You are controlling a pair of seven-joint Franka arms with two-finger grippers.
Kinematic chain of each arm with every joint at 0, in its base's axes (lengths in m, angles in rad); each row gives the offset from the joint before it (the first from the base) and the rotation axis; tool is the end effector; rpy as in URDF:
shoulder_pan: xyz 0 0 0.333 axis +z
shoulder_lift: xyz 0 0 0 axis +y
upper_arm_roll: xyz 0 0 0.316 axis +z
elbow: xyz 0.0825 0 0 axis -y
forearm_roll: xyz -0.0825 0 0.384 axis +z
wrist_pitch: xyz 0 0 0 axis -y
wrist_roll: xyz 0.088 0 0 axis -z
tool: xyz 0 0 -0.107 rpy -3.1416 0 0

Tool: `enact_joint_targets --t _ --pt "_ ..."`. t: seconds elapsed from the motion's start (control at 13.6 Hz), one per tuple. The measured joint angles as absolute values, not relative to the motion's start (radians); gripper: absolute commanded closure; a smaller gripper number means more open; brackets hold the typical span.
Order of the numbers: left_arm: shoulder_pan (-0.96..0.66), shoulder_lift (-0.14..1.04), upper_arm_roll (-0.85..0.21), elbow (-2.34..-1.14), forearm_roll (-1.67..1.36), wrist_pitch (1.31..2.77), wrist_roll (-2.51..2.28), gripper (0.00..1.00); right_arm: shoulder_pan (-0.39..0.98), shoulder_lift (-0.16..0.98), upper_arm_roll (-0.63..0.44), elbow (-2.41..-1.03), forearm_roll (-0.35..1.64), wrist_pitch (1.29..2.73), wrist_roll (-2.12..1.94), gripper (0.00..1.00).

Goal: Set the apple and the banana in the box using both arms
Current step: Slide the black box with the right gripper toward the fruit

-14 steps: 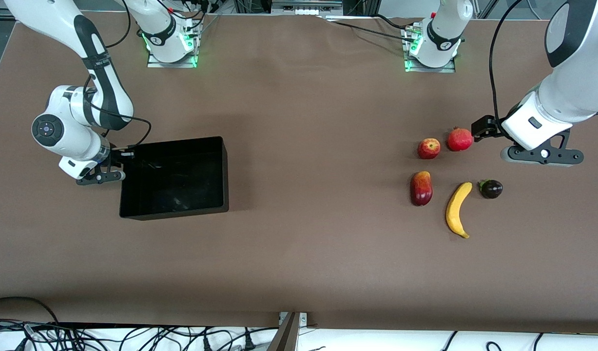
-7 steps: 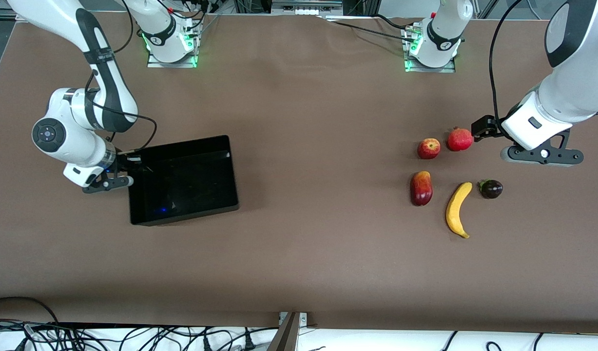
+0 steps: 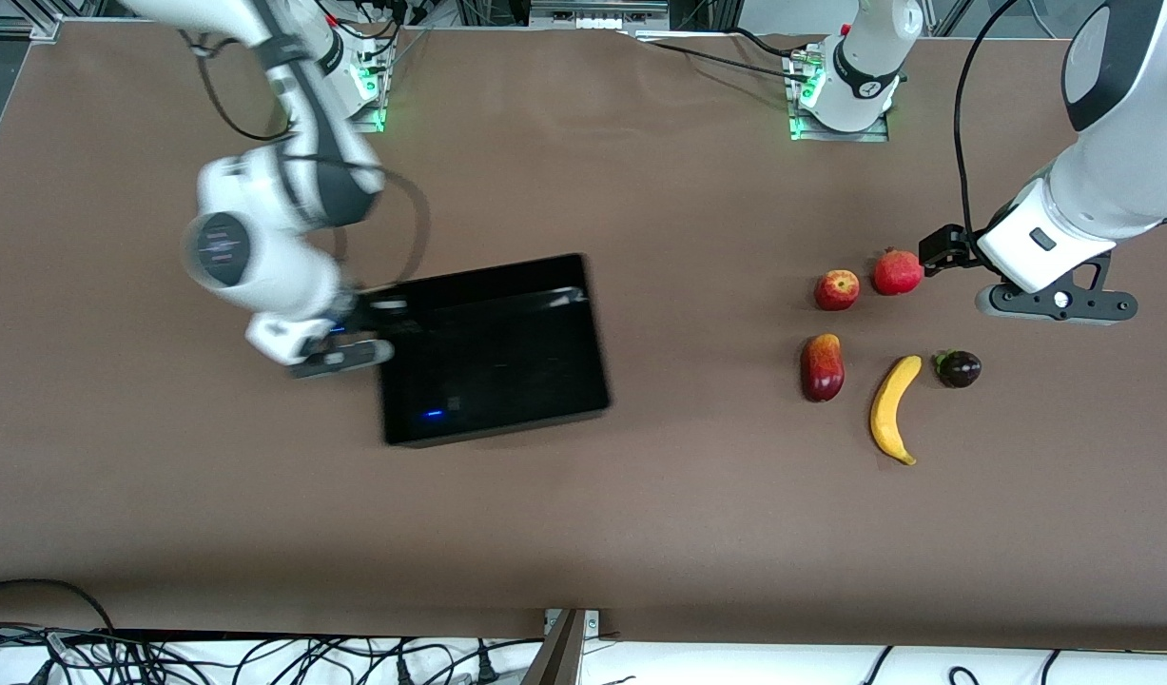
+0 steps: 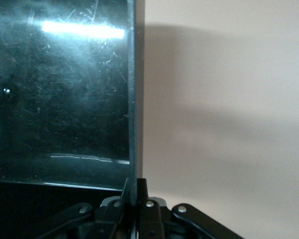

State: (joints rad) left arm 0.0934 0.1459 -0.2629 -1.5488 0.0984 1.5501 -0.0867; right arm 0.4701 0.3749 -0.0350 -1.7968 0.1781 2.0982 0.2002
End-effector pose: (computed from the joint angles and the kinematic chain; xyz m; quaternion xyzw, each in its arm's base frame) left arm 0.5844 -0.0792 0.5524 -0.9962 0.0437 0.0652 0.0388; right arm 0.5726 0.2773 0.3353 -0.9945 -0.0705 0.0559 0.0540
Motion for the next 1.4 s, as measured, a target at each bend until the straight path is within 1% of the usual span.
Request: enact_joint_targets --t 0.3,0.44,0.59,0.81,1.4 --pt "0.093 0.146 -0.264 -1.549 0.098 1.55 -0.087 0.0 0.711 0.552 -0.028 -1.619 0.181 2.133 0.54 1.0" --pt "0.093 0.146 -0.264 -1.549 0.098 1.55 -0.087 0.0 0.778 0.639 -0.028 -1.548 0.182 2.185 0.615 1.0" --pt "0.093 0.146 -0.264 -1.549 0.098 1.55 -0.087 0.0 0.813 0.701 -0.029 -1.519 0.182 2.265 0.654 1.0" --pt "0.093 0.146 -0.264 -1.549 0.098 1.55 -0.087 0.0 0.828 0.735 -0.03 -1.508 0.183 2.306 0.673 1.0" --pt "0.093 0.146 -0.265 -1.549 0.098 1.55 -0.087 0.0 0.829 0.74 -0.032 -1.505 0.195 2.327 0.759 1.0"
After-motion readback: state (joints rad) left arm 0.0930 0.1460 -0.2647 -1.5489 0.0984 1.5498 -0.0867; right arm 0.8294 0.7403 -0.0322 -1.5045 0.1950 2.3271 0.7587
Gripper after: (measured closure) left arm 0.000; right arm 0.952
